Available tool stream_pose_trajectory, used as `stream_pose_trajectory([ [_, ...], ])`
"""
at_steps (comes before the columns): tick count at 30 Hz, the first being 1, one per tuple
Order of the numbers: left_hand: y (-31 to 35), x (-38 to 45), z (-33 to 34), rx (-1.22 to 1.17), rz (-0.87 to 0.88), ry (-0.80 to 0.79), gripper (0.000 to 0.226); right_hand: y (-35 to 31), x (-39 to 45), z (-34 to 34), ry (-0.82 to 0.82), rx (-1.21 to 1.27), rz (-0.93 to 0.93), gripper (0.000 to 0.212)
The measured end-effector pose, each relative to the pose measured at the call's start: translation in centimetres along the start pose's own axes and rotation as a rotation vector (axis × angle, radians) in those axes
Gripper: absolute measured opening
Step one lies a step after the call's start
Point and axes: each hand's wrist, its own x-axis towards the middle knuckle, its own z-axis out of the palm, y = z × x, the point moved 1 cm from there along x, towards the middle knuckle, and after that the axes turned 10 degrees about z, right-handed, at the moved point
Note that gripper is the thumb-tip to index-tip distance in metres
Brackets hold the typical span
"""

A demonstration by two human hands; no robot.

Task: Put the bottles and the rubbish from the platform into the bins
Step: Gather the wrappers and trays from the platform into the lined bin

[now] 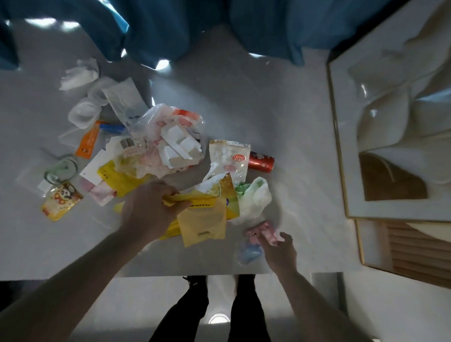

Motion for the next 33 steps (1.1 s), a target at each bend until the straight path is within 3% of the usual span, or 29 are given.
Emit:
stream_pose_trajectory([
  [4, -0.6, -1.8, -0.1, -0.059, -0.063, 0.053, 0.020, 0.4, 3.3, 1.7, -0.004, -0.019, 0.042, 0.084],
  [10, 0.0, -4.4, 1.3, -0.087, -0.141, 0.106, 0.021, 0.3, 4.8, 4.0, 0.011, -0.108, 0.080, 0.104],
  [17, 2.2, -5.4, 0.4, -0.124, -0.148, 0.141, 0.016, 0.6, 6.5, 2.3, 0.012, -0.135, 0.033, 0.055],
  [21, 3.0, -5.7, -0.7, -0.144, -0.159, 0.162, 0.020, 0.8, 6.1, 1.2, 0.045, -0.043, -0.010, 0.048],
  [33, 5.2, -7.4, -3.7, -0.116, -0.246, 0.202, 0.020, -1.5, -1.8, -4.9, -0.084, 0.049, -0.095, 0.041],
])
